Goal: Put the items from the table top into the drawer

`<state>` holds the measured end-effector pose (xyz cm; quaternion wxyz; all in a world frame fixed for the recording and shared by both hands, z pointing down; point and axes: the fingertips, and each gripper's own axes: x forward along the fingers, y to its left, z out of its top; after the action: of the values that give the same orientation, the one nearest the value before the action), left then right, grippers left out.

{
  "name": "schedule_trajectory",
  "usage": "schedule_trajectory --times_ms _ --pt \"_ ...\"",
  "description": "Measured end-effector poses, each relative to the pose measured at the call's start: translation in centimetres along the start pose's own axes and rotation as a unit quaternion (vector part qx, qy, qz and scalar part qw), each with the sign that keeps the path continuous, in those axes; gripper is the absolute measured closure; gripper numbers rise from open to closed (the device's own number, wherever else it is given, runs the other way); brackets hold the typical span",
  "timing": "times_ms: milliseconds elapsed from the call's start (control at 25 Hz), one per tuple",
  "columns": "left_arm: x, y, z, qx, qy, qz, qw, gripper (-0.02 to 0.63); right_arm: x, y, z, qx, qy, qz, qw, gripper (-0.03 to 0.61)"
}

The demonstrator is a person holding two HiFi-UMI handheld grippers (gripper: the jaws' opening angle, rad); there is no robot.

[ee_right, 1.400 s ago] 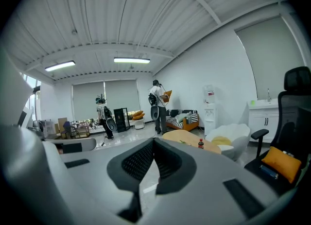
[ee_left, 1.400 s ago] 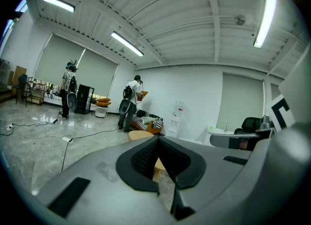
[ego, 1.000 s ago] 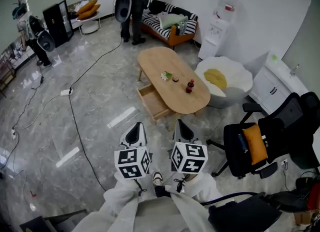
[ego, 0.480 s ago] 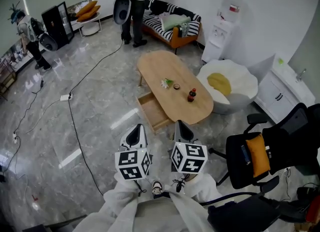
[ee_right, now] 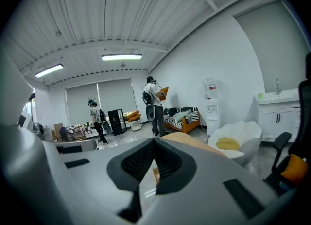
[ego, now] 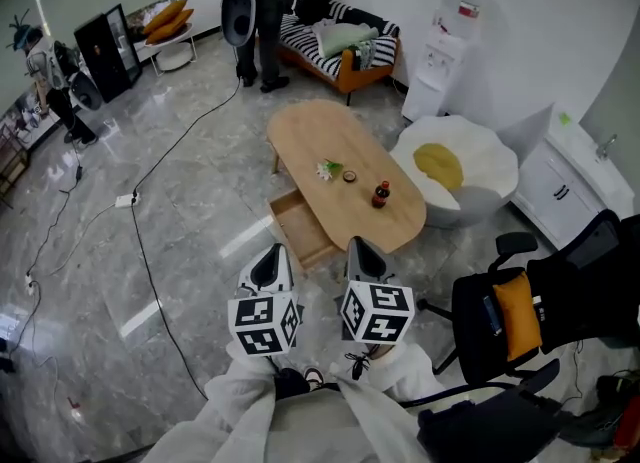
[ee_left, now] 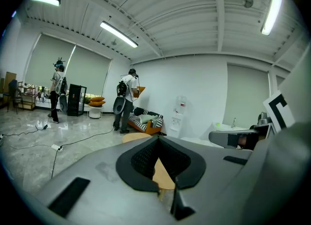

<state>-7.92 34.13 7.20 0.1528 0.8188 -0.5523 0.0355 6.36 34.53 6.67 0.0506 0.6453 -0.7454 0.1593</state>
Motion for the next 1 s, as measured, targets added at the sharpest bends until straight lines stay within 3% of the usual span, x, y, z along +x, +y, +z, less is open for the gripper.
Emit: schedule_trajectory --times_ms 480,1000 --pt "5.4 1.0 0.6 0.009 0.011 -0.026 0.9996 0.62 4.3 -1.9 -0.2 0.007 0.015 -0.026 1.0 0.525" --pt "15.7 5.3 5.2 0.009 0.015 -0.074 0.9971 0.62 13.4 -1.8 4.0 0.006 0.004 -0.074 0.997 0.525"
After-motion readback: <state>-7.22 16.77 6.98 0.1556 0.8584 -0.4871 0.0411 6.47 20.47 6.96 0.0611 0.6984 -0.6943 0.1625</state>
